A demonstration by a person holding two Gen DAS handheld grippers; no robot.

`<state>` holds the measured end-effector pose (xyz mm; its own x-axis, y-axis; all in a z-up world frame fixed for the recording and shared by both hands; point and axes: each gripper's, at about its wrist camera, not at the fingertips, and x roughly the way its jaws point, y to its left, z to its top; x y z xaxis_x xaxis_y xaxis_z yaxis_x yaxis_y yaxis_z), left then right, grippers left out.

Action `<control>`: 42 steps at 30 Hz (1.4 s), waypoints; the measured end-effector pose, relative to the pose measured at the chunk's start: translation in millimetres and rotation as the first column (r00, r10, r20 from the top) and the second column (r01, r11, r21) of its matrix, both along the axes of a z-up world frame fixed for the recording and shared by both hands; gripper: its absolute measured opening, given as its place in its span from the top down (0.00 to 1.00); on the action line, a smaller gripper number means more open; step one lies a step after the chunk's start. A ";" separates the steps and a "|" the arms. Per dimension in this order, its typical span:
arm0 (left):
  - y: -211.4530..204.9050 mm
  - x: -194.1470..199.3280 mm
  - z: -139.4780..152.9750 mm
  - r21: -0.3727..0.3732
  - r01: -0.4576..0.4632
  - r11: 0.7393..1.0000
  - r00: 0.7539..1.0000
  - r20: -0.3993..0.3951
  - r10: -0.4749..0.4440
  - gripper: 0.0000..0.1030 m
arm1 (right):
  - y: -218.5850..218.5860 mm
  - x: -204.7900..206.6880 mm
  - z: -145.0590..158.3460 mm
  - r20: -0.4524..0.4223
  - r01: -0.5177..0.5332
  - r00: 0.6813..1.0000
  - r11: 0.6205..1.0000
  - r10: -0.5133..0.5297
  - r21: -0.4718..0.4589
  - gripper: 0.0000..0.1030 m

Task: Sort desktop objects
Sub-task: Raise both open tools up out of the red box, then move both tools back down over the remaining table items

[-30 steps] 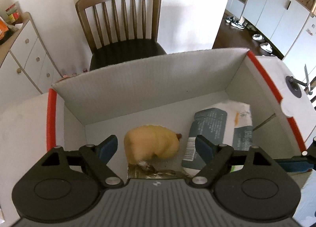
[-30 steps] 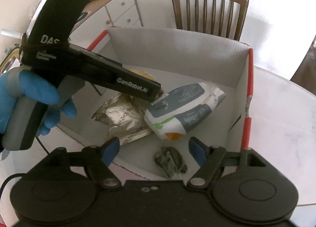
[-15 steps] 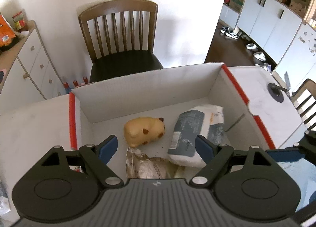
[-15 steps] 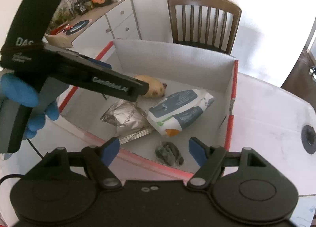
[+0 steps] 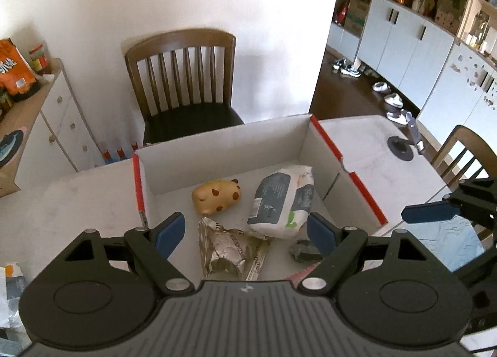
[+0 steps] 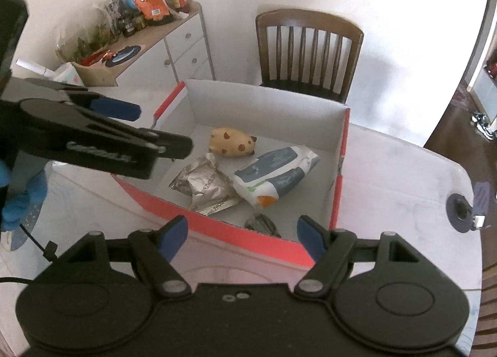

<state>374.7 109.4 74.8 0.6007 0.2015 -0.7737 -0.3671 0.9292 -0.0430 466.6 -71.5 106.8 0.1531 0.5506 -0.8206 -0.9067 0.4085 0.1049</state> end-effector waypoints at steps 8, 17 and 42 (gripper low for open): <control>-12.0 -32.4 17.5 -0.001 0.004 1.000 0.999 0.037 -0.004 0.17 | -16.5 -11.3 23.5 0.036 0.034 0.999 0.998 -0.035 0.045 0.18; -31.1 -68.1 30.0 0.025 0.033 0.999 0.997 0.070 -0.035 0.17 | -34.4 -35.2 37.9 0.057 0.052 0.997 0.996 -0.056 0.079 0.13; -67.6 -162.2 -6.9 0.004 0.092 0.996 0.993 0.077 -0.092 0.01 | -94.5 -116.7 7.6 0.089 0.151 0.983 0.980 -0.163 0.130 0.03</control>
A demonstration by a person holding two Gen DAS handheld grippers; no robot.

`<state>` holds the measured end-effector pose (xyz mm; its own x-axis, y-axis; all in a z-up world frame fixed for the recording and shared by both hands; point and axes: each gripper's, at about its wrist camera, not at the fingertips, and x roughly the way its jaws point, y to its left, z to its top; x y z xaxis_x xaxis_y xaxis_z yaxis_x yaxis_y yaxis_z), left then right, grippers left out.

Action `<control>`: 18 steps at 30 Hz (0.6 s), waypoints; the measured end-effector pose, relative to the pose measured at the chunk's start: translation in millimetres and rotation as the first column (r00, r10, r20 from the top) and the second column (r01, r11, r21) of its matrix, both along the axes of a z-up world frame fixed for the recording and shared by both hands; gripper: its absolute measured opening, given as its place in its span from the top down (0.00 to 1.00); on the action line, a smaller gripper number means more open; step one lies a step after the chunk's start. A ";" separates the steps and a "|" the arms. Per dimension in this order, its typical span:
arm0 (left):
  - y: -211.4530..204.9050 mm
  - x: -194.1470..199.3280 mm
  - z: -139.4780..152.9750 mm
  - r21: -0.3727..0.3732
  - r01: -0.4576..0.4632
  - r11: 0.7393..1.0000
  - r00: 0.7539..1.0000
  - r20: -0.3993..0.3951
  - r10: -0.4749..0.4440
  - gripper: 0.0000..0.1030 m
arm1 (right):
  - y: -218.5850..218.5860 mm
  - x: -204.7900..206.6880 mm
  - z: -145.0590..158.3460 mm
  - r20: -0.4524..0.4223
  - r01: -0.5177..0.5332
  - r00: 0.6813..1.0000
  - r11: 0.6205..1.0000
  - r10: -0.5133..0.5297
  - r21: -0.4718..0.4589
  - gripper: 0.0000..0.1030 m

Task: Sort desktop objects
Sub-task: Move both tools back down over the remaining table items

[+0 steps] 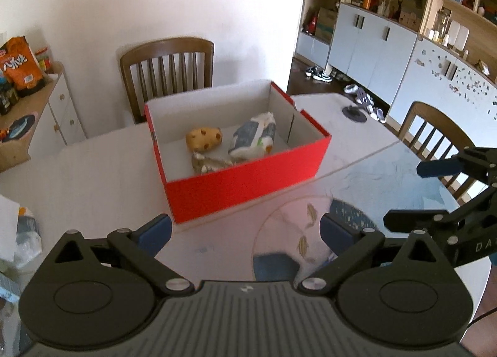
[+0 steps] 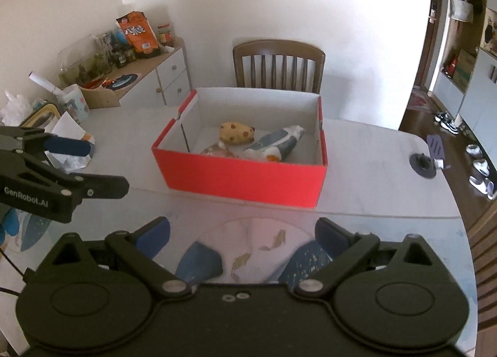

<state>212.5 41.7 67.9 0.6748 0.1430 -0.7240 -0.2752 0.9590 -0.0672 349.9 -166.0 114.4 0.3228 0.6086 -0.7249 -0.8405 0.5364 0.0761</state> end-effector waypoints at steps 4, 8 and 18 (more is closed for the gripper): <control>-4.6 -11.7 -12.1 -0.024 -0.002 1.000 1.000 -0.011 0.001 0.01 | -6.8 -11.5 -8.5 0.011 0.015 1.000 1.000 -0.014 -0.007 0.03; -9.3 -20.4 -24.9 -0.039 -0.008 0.999 1.000 -0.027 0.007 0.01 | -12.4 -20.1 -17.6 0.012 0.031 0.999 0.999 -0.031 -0.012 0.03; -15.9 -30.4 -55.9 -0.071 -0.040 0.997 0.996 -0.084 0.034 0.01 | -26.6 -29.4 -46.4 -0.024 0.075 0.997 0.997 -0.076 -0.020 0.03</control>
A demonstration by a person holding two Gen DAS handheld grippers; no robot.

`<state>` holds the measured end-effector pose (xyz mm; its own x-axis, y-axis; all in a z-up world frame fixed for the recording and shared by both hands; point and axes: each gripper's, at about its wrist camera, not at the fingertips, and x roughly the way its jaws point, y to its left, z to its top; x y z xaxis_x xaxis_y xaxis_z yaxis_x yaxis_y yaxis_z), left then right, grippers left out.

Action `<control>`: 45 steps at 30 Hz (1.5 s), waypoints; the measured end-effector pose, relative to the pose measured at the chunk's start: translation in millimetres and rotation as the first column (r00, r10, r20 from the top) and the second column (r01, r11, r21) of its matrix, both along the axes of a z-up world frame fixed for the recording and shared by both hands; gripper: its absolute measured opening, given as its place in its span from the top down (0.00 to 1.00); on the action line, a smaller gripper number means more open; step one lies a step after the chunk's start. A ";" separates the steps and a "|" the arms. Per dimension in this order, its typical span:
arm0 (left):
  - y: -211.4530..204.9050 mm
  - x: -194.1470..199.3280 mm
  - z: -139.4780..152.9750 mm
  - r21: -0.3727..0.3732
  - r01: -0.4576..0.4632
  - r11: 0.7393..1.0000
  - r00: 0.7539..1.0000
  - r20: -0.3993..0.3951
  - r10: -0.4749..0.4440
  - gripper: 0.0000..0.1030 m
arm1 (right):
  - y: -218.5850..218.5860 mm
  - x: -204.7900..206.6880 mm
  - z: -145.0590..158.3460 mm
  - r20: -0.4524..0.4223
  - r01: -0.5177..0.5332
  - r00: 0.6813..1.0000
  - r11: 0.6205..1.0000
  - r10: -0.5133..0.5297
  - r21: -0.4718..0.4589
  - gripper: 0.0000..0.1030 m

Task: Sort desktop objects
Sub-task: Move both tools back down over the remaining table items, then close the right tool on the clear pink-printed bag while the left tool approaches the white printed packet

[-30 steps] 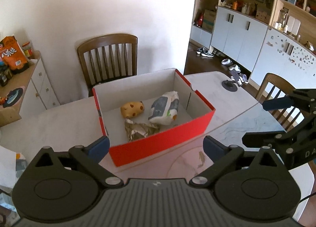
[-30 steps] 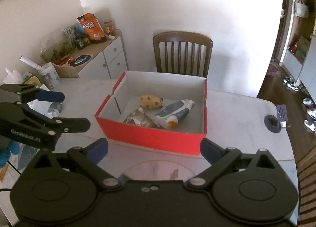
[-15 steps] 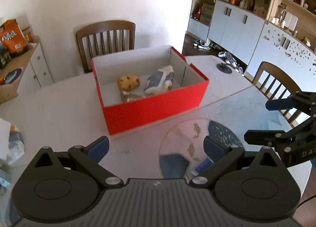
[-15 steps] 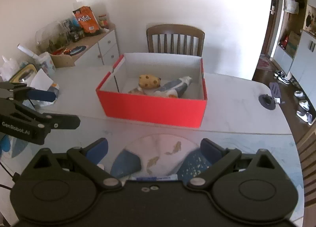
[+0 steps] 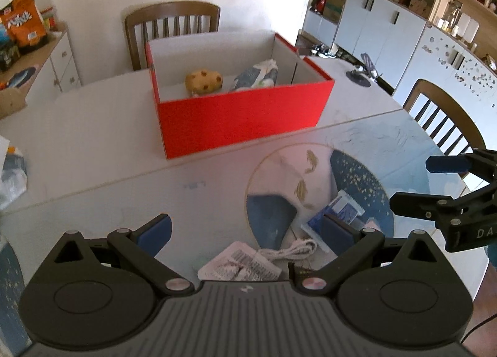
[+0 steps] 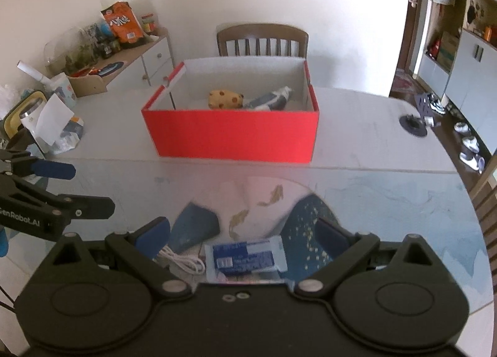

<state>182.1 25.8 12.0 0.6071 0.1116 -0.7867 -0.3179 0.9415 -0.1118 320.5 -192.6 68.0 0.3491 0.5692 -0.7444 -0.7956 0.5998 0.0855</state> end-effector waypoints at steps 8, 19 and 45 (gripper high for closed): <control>-2.7 -1.0 -27.8 -0.038 -0.034 0.999 0.998 -0.052 0.032 0.01 | -5.2 -3.4 -19.5 -0.014 0.019 1.000 1.000 -0.019 -0.014 0.03; -7.6 1.6 -73.9 -0.088 -0.105 0.991 0.985 -0.150 0.091 0.01 | -6.1 -6.3 -54.0 -0.054 0.015 0.998 0.998 -0.018 -0.057 0.03; -7.7 9.6 -111.1 -0.060 -0.245 0.968 0.954 -0.194 0.229 0.01 | -3.6 0.2 -106.6 -0.128 0.031 0.991 0.991 -0.048 -0.131 0.06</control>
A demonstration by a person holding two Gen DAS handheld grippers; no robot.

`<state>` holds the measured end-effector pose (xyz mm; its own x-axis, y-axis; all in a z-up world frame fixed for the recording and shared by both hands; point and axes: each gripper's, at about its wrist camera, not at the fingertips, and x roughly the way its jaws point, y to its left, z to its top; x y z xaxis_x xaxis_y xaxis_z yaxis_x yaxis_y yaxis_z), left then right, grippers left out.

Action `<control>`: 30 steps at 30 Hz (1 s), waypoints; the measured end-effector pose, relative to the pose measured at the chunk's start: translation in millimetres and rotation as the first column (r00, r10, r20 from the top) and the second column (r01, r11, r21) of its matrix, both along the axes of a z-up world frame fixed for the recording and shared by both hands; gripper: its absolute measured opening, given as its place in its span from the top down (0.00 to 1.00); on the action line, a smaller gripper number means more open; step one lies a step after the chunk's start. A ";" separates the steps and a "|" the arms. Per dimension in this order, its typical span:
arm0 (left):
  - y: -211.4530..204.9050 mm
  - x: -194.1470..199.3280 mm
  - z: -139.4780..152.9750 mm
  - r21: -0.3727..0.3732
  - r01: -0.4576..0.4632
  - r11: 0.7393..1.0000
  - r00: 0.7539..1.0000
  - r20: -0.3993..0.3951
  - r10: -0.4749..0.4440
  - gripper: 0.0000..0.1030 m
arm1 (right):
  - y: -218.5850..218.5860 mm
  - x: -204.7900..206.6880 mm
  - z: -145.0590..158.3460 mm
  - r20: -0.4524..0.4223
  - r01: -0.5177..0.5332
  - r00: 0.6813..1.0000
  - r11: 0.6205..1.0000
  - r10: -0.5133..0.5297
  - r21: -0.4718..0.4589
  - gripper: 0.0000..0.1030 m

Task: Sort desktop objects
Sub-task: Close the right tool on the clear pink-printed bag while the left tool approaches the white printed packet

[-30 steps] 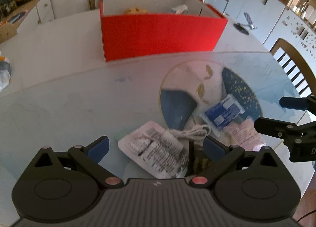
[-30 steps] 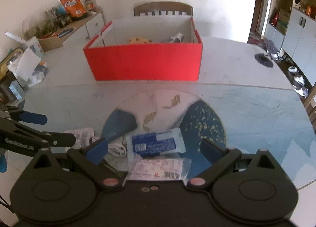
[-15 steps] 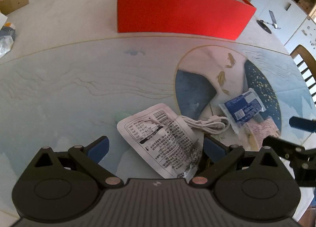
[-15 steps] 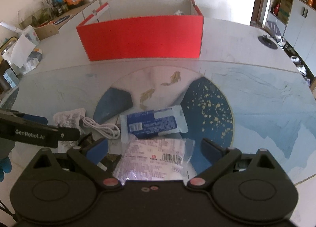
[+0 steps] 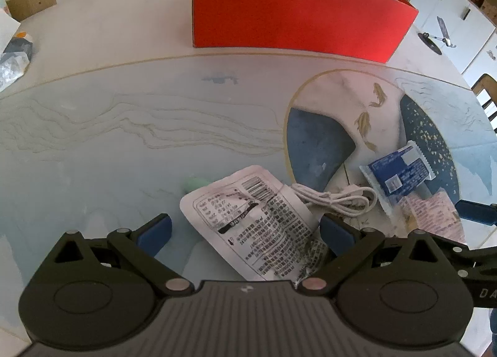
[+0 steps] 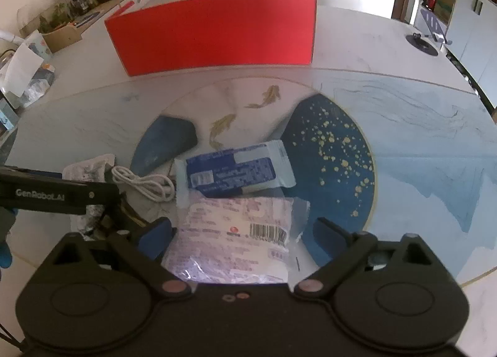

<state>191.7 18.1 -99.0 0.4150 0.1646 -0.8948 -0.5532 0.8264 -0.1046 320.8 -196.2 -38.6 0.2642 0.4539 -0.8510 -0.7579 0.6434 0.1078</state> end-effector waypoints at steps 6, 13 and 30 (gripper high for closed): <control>-6.2 -1.6 -2.2 0.030 0.008 1.000 1.000 -0.003 -0.008 0.02 | 0.1 1.5 -3.4 -0.010 -0.003 1.000 1.000 0.003 -0.001 0.11; -17.1 -3.7 -3.2 0.114 0.074 0.991 0.997 -0.017 -0.072 0.12 | 0.3 0.8 -3.6 -0.015 -0.007 1.000 1.000 0.007 0.003 0.15; -3.1 -19.2 7.9 0.036 0.068 0.997 0.995 0.071 -0.070 0.53 | 2.1 -2.2 -0.5 -0.005 -0.003 1.000 1.000 0.003 0.004 0.34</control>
<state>172.5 14.9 -91.1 0.4901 0.1626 -0.8564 -0.4868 0.8660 -0.1142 318.5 -194.1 -39.1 0.2582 0.4578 -0.8507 -0.7594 0.6405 0.1142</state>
